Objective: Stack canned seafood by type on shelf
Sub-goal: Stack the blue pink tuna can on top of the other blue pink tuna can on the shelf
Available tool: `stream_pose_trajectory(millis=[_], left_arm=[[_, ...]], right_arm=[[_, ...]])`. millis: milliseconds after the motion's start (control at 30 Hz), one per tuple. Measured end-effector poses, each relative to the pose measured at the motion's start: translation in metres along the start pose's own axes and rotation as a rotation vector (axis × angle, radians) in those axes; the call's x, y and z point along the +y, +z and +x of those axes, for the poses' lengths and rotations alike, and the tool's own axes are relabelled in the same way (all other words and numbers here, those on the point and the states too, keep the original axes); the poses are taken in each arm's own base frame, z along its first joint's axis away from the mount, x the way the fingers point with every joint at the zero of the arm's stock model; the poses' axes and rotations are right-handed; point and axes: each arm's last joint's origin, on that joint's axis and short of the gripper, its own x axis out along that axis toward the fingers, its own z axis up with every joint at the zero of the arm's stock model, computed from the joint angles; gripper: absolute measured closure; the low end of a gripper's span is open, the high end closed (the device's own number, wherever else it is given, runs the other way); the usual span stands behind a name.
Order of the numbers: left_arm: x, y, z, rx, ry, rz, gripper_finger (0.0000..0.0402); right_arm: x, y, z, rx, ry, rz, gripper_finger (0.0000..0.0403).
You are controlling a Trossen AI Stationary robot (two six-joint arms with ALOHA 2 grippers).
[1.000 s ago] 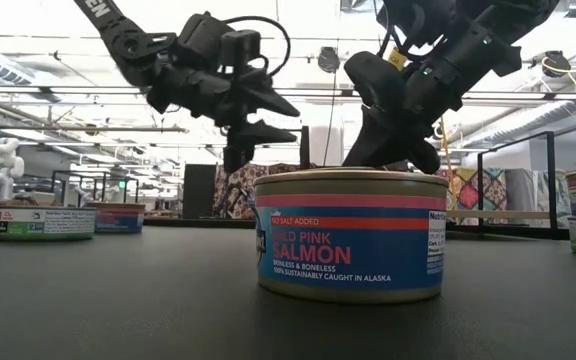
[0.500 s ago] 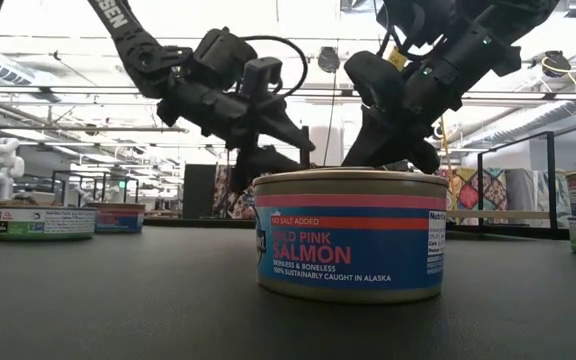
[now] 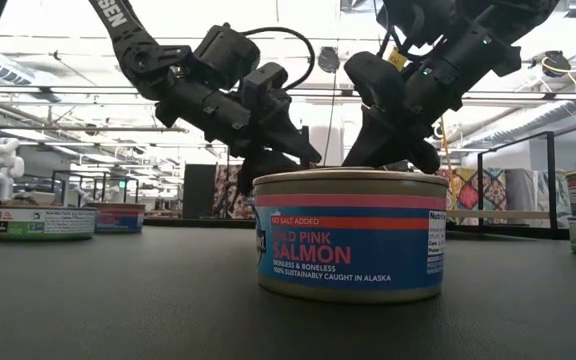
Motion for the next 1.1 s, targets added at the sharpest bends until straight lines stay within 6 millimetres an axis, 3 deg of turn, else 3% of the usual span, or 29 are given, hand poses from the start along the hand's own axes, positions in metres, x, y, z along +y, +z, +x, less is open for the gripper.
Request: stream_pose_trajectory(millis=[233, 733, 900, 1100], left_arm=[[-0.007, -0.004, 0.003, 0.001, 0.007, 0.043, 0.0239], [0.0, -0.011, 0.011, 0.017, 0.021, 0.033, 0.0242], [0.0, -0.012, 0.011, 0.024, 0.013, 0.026, 0.0273], [0.001, -0.011, 0.011, 0.039, -0.016, 0.022, 0.0342]], right_arm=[[-0.002, 0.002, 0.001, -0.002, -0.005, 0.008, 0.0403], [-0.003, 0.002, 0.001, 0.004, -0.008, 0.013, 0.0403], [-0.003, 0.002, 0.001, 0.003, -0.008, 0.009, 0.0403], [-0.003, 0.002, 0.001, 0.01, -0.002, 0.007, 0.0403]])
